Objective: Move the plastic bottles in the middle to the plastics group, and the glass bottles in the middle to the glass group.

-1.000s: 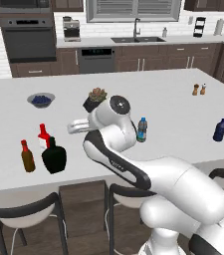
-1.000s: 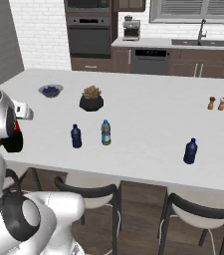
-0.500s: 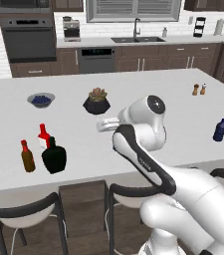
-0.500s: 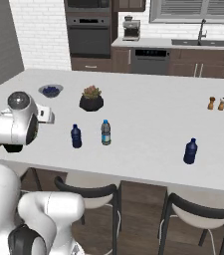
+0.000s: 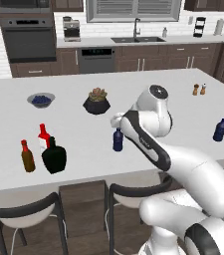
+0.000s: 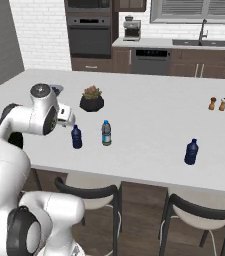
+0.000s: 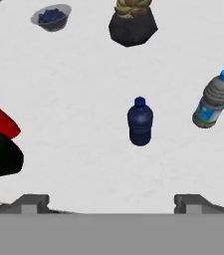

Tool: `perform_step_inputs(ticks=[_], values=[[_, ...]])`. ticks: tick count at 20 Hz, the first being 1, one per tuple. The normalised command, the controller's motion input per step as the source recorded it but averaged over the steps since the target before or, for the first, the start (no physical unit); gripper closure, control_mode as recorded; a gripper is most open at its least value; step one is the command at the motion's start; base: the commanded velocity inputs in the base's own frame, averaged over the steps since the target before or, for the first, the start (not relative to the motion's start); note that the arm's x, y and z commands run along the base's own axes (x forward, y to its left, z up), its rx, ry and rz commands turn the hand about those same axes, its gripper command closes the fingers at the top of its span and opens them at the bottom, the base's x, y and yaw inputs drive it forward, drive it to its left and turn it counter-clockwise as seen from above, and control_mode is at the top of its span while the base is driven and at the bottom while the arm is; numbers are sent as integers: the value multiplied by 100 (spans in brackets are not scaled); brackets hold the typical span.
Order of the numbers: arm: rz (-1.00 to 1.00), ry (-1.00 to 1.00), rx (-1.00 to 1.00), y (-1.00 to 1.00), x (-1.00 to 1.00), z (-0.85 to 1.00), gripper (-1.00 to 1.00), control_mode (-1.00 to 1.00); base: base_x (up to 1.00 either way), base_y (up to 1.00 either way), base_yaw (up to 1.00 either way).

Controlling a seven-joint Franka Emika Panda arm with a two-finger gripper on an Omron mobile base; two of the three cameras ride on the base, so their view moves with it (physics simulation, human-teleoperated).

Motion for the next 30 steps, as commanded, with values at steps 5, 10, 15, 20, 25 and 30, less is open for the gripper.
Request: perform_step_inputs(ticks=[5,10,15,20,25,30], values=[[-15,39,-7,-16,60,0,-100,-100,0,0,0],[0,8,-9,-1,27,-33,-100,-100,0,0,0],[0,3,-4,-2,43,-40,-100,-100,0,0,0],[0,0,-2,-2,37,-41,-100,-100,0,0,0],[0,1,0,-3,32,-46,-100,-100,0,0,0],[0,0,1,0,35,-40,-100,-100,0,0,0]])
